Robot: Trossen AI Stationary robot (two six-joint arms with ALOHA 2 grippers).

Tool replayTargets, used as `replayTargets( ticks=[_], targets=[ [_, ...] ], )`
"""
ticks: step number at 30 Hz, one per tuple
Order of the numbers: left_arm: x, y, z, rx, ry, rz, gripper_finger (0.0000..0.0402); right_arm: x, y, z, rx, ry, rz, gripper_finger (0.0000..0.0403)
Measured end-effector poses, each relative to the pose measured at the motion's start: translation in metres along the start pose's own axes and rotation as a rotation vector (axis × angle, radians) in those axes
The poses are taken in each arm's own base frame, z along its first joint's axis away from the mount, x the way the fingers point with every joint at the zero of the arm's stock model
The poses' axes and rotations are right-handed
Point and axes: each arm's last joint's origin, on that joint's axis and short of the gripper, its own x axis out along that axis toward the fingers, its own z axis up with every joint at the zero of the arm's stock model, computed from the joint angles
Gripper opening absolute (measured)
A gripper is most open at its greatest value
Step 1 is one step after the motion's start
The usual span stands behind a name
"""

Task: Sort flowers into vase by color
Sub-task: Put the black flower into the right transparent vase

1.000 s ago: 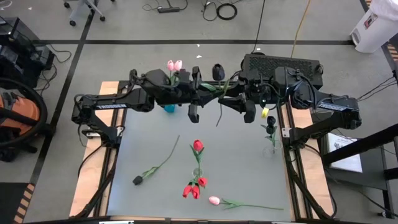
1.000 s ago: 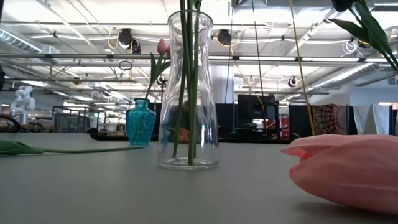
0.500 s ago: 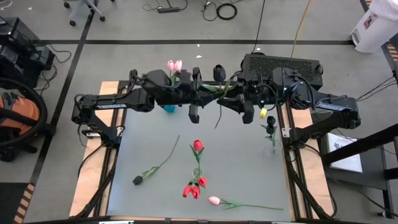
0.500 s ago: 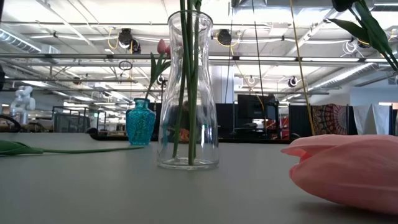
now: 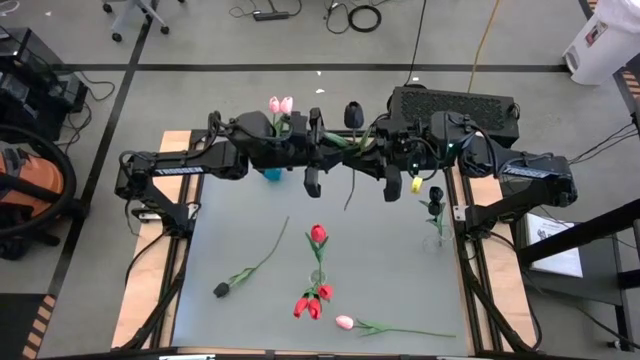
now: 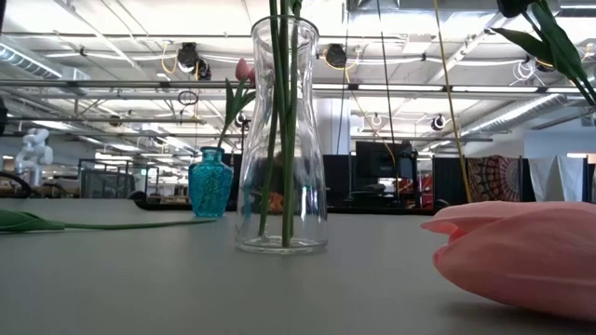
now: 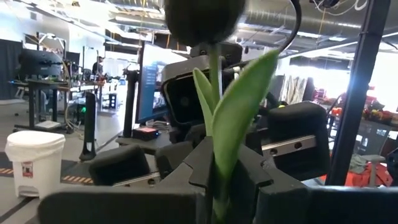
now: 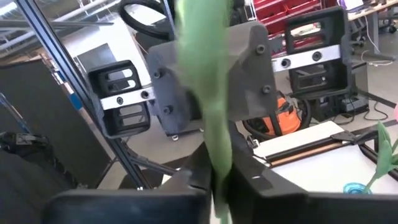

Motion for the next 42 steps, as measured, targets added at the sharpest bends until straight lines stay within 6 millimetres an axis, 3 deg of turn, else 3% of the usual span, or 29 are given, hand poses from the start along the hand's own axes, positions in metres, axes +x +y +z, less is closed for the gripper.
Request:
replayTargets(
  ticks=[3,15,27,35,42],
  targets=[
    [0.000,0.000,0.000,0.000,0.001,0.003,0.0038,-0.002,0.001,0.001,-0.001,-0.008,0.004,0.0007],
    [0.000,0.000,-0.001,-0.003,0.015,0.006,0.0041,-0.002,0.002,0.001,-0.001,0.005,0.031,0.0004],
    [-0.003,0.000,0.002,-0.002,0.014,0.005,0.0115,-0.003,0.002,0.002,-0.015,0.001,0.029,0.0004],
    [-0.021,-0.004,0.021,0.041,0.019,0.017,0.0123,-0.021,0.005,0.004,-0.027,0.036,0.013,0.0004],
    [-0.043,-0.005,0.035,0.082,0.080,0.101,0.0123,-0.051,0.013,0.015,-0.071,-0.018,0.026,0.0004]
  ],
)
